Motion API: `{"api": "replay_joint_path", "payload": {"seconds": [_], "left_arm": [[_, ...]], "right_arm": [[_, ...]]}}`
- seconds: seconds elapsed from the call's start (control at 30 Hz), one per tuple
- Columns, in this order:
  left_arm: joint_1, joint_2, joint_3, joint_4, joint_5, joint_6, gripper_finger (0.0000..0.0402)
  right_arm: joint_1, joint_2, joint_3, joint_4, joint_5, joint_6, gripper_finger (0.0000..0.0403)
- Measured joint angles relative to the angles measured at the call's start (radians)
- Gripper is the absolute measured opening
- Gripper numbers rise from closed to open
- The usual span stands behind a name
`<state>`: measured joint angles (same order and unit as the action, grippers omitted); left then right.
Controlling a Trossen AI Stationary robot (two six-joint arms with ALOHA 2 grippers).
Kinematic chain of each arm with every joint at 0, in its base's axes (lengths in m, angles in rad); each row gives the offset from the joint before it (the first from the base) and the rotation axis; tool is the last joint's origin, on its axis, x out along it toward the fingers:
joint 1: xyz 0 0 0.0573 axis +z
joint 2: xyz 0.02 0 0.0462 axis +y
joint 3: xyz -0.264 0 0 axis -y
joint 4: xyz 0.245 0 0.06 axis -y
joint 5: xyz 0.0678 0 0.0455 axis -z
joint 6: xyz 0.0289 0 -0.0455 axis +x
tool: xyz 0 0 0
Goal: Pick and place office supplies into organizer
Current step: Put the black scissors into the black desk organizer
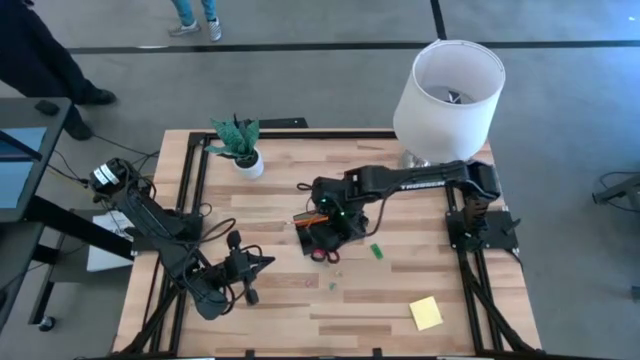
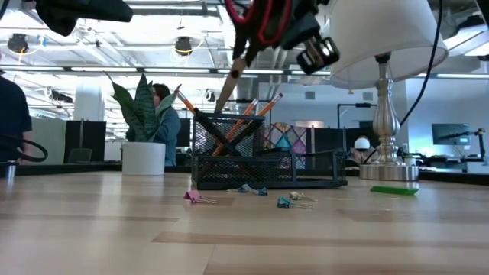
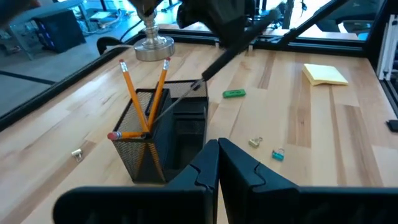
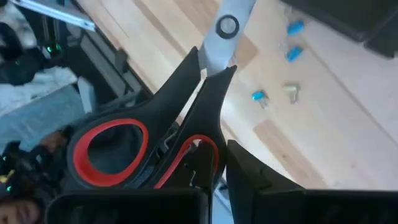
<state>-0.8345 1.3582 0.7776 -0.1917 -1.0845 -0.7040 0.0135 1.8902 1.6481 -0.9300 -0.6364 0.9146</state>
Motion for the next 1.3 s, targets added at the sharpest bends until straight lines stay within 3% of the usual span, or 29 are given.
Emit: {"api": "replay_joint_path", "payload": {"seconds": [0.27,0.4,0.77,1.3], "left_arm": [[0.0,0.0,0.0,-0.021,0.006,0.0,0.0],[0.0,0.0,0.0,-0.034,0.006,-0.008,0.0],[0.0,0.0,0.0,-0.032,0.009,-0.017,0.0],[0.008,0.0,0.0,-0.035,-0.011,-0.022,0.0]], "right_arm": [[-0.043,0.046,0.052,0.009,-0.078,-0.016,0.0016],[-0.085,0.047,0.075,-0.083,-0.093,-0.015,0.0016],[-0.163,0.047,0.078,-0.064,-0.384,0.004,0.0015],[-0.218,0.162,0.076,-0.063,-0.463,-0.025,0.0022]]}}
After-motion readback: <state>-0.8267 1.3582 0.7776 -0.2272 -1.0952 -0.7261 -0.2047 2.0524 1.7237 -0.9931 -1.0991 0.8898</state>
